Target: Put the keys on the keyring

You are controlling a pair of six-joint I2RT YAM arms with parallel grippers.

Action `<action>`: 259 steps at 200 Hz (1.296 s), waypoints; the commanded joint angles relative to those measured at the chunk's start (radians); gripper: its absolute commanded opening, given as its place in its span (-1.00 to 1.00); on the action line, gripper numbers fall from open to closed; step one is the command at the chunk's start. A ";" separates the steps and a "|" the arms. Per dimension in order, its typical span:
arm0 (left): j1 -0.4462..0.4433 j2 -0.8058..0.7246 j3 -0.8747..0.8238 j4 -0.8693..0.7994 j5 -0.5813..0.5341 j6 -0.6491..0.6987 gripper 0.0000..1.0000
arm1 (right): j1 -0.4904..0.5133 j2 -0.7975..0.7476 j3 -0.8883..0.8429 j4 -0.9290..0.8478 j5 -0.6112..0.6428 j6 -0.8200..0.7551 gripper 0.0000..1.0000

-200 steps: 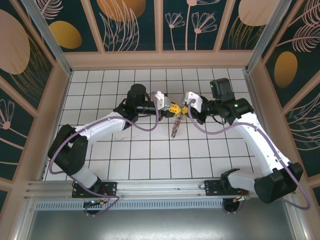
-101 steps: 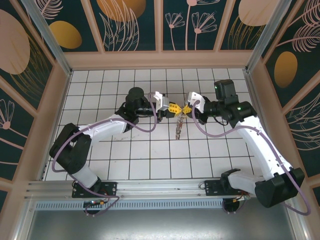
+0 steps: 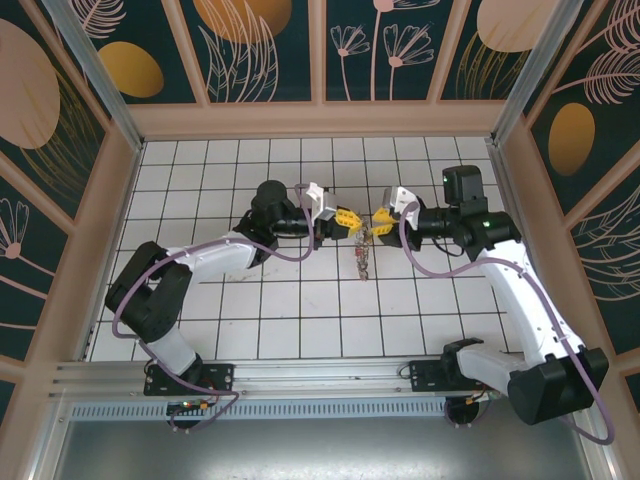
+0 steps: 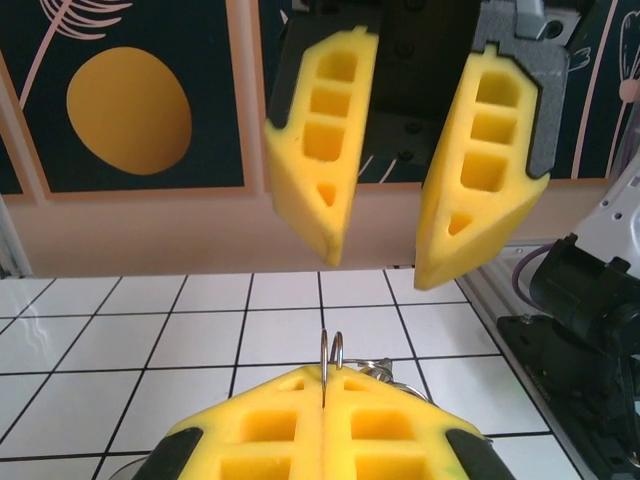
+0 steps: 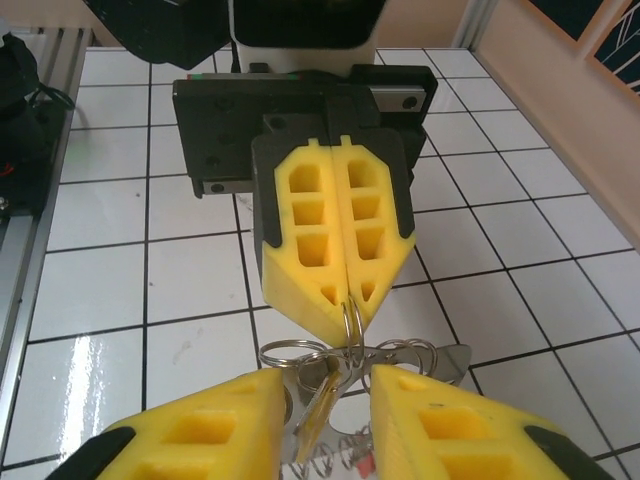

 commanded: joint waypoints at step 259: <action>-0.004 0.025 0.010 0.214 0.064 -0.083 -1.00 | 0.026 0.107 0.020 0.076 -0.123 -0.042 -0.67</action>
